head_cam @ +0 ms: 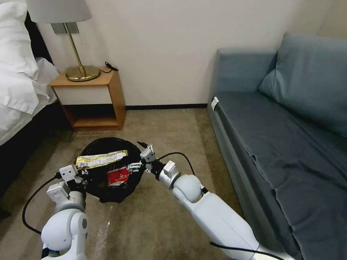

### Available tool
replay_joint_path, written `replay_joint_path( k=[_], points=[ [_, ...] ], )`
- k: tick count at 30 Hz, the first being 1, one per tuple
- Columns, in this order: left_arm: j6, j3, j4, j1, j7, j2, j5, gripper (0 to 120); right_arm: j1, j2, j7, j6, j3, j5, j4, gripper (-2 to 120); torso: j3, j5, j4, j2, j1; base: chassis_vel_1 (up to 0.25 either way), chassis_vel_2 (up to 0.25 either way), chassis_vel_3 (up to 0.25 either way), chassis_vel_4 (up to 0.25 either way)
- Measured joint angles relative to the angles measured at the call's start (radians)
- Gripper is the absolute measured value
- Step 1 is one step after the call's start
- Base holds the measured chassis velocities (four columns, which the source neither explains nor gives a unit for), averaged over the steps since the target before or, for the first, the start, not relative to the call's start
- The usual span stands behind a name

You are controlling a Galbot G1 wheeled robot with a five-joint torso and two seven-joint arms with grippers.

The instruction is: Pick up the trash bin, then pick up the garbage on the floor and place it into the trash bin.

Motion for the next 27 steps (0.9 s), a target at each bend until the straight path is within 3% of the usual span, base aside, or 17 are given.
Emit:
replay_joint_path(
  k=[7,14,19,27],
  points=[
    [-0.002,0.001,-0.004,0.003,0.003,-0.001,0.0,4,0.042,-0.009,0.004,0.003,-0.008,0.012,-0.023,100,0.0,0.0,0.0,0.0,0.0,0.0,0.0,0.0,0.0],
    [-0.003,0.001,-0.009,0.001,0.003,0.001,0.0,4,0.103,-0.063,0.013,-0.001,-0.091,0.019,-0.043,100,0.0,0.0001,0.0,0.0,0.0,0.0,0.0,0.0,0.0],
    [-0.003,0.004,-0.012,0.001,0.003,-0.001,0.004,4,0.21,-0.122,0.032,-0.033,-0.213,0.031,-0.052,100,0.0,0.0,0.0,0.0,0.0,0.0,0.0,0.0,0.0],
    [-0.003,0.005,-0.01,0.006,0.004,-0.005,0.01,4,0.53,-0.173,0.028,-0.1,-0.457,0.029,-0.081,100,0.0,-0.0002,0.0,0.0,0.0,0.0,0.0,0.0,0.0]
  ],
)
